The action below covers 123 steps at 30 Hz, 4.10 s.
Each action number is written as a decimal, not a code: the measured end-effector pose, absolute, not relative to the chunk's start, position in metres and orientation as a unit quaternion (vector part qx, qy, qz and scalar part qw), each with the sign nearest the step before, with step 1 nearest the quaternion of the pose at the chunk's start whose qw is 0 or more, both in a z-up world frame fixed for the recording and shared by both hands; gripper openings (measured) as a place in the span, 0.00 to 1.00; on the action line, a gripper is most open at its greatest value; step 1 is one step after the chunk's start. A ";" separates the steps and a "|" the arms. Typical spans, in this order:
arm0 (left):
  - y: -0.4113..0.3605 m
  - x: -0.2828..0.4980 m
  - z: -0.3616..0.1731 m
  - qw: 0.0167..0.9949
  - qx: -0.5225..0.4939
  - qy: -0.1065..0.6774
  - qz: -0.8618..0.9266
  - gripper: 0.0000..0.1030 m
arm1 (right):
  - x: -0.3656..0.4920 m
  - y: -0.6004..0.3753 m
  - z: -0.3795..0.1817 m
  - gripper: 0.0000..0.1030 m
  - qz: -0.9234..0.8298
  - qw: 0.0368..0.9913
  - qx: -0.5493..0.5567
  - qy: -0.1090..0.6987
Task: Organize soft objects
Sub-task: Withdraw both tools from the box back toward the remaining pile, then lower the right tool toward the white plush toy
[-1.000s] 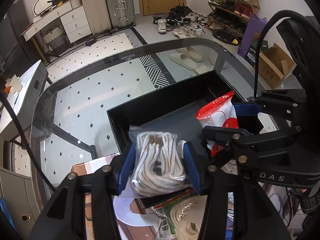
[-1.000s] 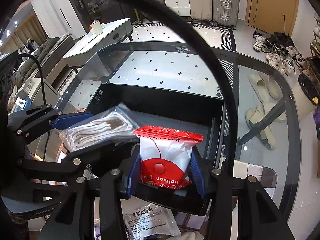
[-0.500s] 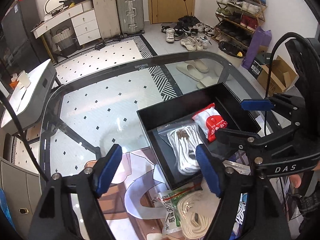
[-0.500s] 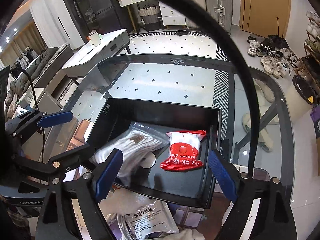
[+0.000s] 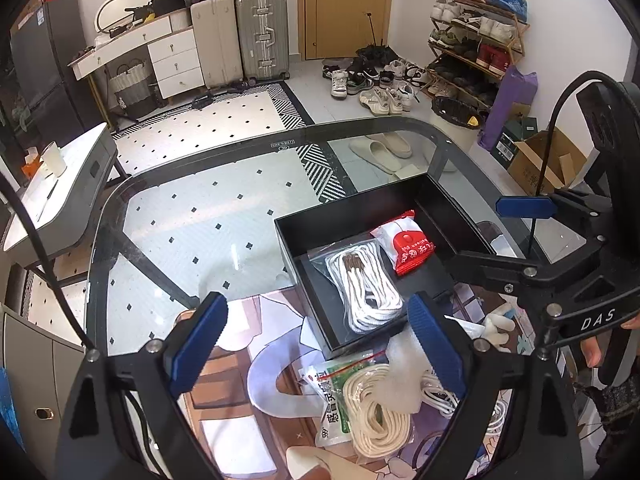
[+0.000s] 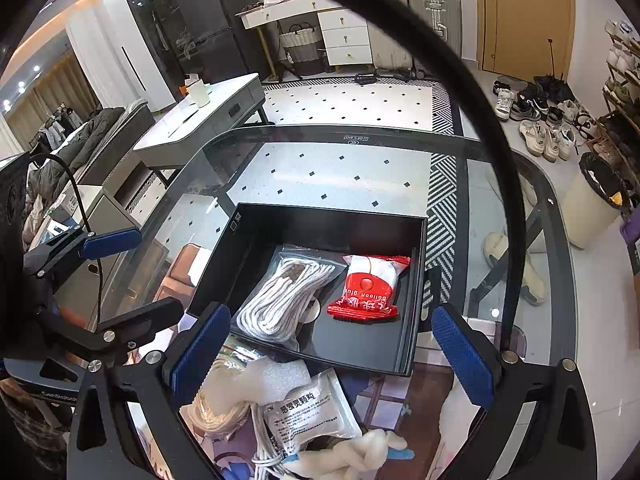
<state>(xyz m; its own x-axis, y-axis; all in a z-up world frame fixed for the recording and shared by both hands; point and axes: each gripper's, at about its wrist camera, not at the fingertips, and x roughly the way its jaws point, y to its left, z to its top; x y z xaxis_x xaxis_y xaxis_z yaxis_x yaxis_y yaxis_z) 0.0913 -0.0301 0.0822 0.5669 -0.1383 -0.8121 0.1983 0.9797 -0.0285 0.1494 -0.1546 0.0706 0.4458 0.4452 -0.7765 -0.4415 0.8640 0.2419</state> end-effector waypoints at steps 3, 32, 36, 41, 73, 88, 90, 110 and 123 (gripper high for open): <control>-0.029 0.085 0.085 0.886 0.033 0.452 -0.096 0.96 | 0.140 -0.157 0.076 0.99 0.260 0.853 -0.001 0.452; -0.033 0.024 0.080 0.888 0.020 0.446 -0.113 1.00 | 0.078 -0.189 0.068 0.99 0.240 0.855 -0.019 0.459; -0.032 0.021 0.075 0.885 0.016 0.450 -0.117 1.00 | 0.073 -0.188 0.063 0.99 0.240 0.852 -0.028 0.465; -0.031 0.018 0.069 0.883 0.013 0.454 -0.122 1.00 | 0.067 -0.186 0.058 0.99 0.240 0.848 -0.041 0.471; -0.034 0.011 0.035 0.864 0.041 0.482 -0.139 1.00 | 0.079 -0.201 0.009 0.99 0.184 0.791 0.066 0.579; -0.042 0.015 0.022 0.859 0.045 0.490 -0.141 1.00 | 0.086 -0.203 -0.010 0.94 0.104 0.707 0.228 0.662; -0.041 0.015 0.020 0.859 0.043 0.491 -0.140 1.00 | 0.087 -0.203 -0.014 0.94 0.098 0.702 0.236 0.665; -0.048 0.031 -0.002 0.851 0.028 0.504 -0.146 0.93 | 0.103 -0.224 -0.045 0.62 0.057 0.686 0.251 0.681; -0.053 0.035 -0.014 0.845 0.031 0.515 -0.139 0.73 | 0.111 -0.194 -0.034 0.40 0.055 0.704 0.186 0.683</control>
